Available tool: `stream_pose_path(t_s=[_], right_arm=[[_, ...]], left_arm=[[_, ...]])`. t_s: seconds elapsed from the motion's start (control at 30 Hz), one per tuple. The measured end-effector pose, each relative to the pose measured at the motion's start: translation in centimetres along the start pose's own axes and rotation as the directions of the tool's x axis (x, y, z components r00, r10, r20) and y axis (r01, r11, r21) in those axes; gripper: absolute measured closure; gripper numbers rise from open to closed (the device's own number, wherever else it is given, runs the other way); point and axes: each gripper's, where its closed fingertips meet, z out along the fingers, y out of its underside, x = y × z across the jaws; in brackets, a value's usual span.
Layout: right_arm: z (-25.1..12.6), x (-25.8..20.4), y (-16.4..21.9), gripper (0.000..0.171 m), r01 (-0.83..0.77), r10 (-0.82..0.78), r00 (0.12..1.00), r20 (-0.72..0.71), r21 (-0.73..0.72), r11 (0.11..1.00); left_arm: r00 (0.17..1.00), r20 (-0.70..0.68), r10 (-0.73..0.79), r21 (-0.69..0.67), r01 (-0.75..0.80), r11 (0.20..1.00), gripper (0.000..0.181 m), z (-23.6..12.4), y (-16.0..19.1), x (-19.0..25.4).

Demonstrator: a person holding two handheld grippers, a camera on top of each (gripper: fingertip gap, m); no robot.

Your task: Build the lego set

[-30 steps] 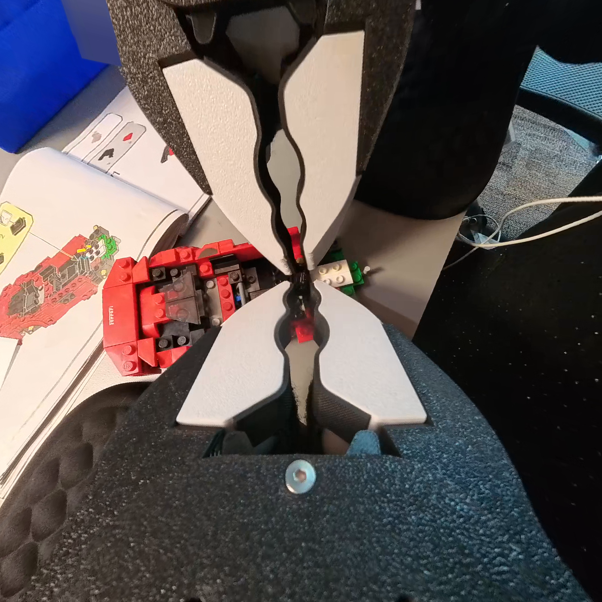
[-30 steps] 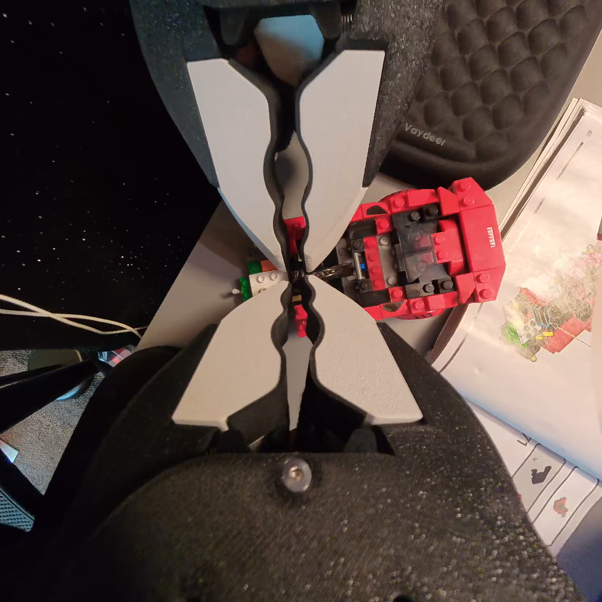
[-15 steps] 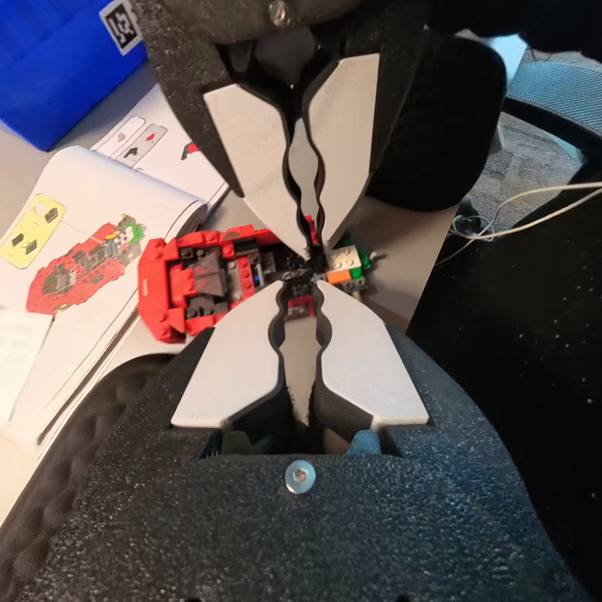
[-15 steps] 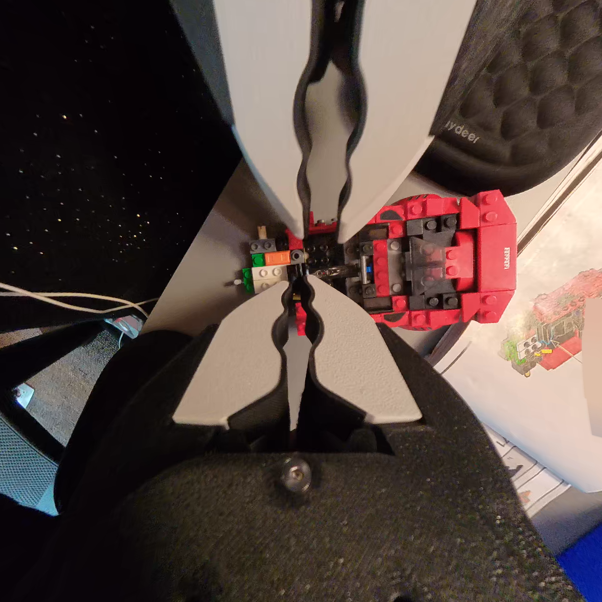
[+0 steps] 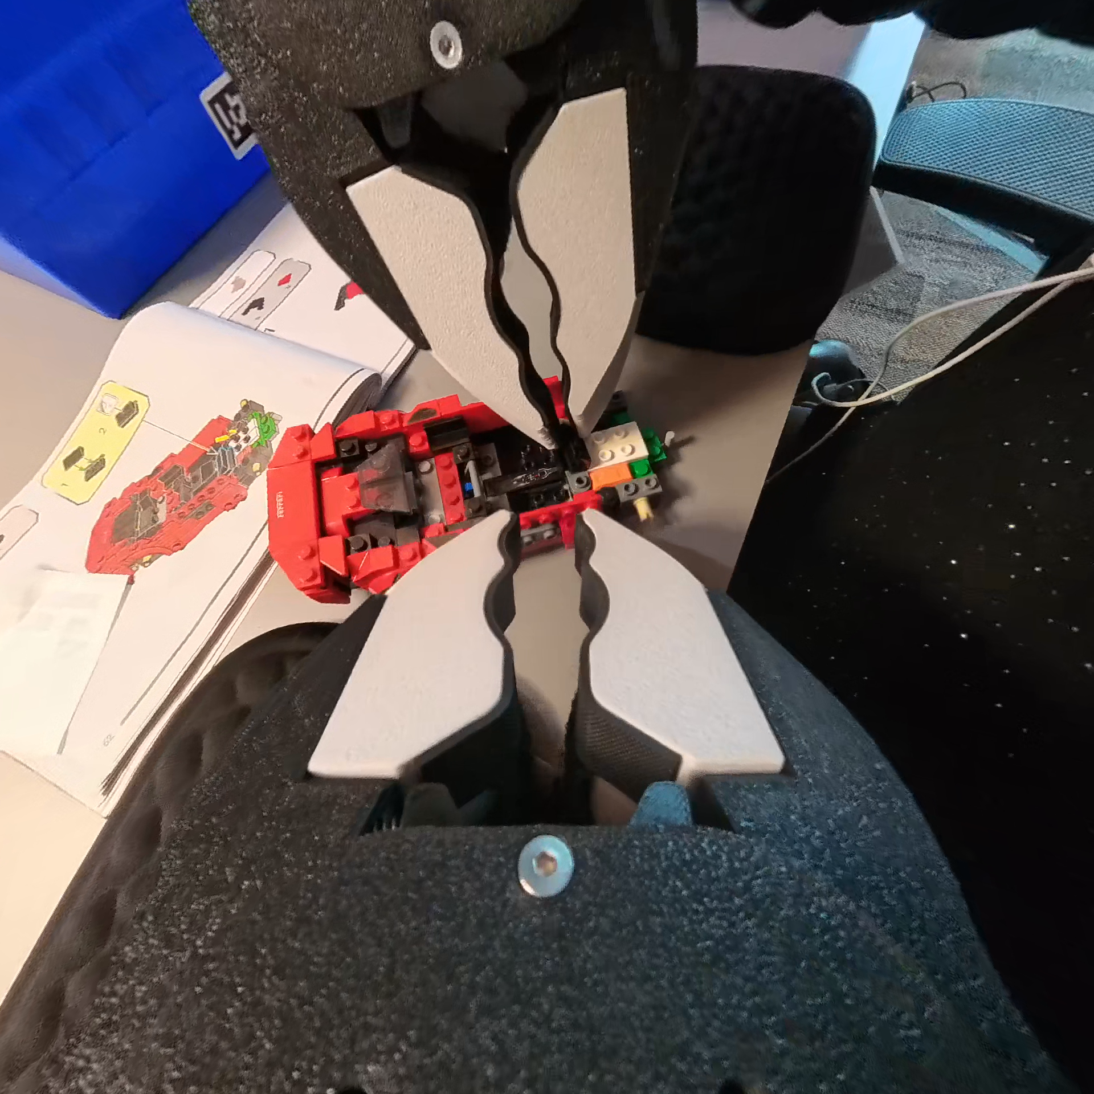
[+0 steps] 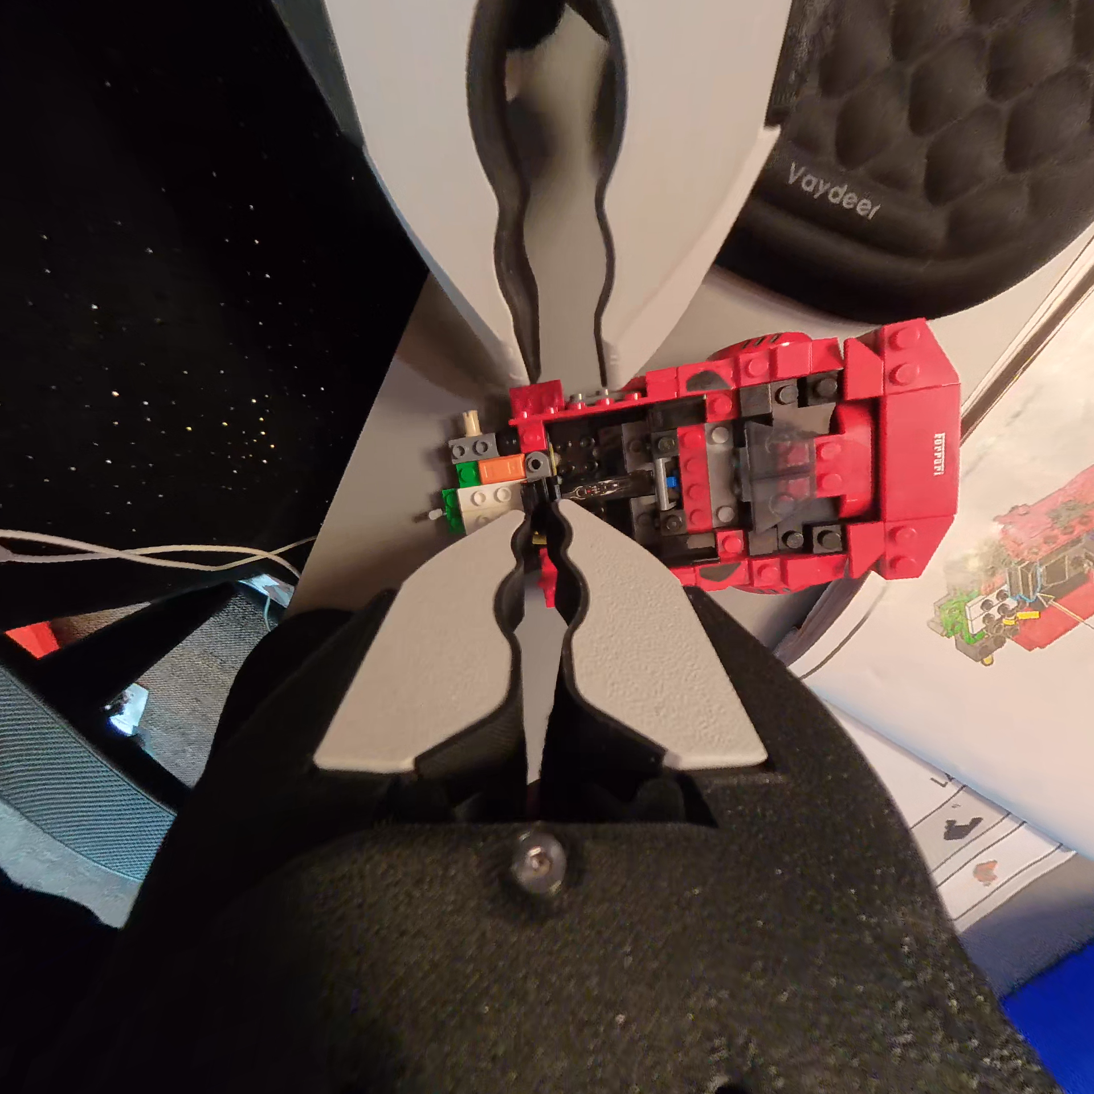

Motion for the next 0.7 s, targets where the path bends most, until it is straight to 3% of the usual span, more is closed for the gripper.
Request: stream_pose_path(t_s=[0.33, 0.7], right_arm=[[0.0, -0.1, 0.0, 0.167, -0.088, 0.090, 0.996, 0.026, -0.065, 0.994], [0.1, -0.2, -0.1, 0.167, -0.116, 0.116, 0.993, 0.019, -0.031, 0.993]], left_arm=[[0.997, -0.063, 0.034, 0.000, -0.034, 0.999, 0.163, 0.3, 1.5, 1.4], [0.996, -0.076, 0.040, 0.015, -0.039, 0.999, 0.164, 0.6, 1.4, 1.7]])
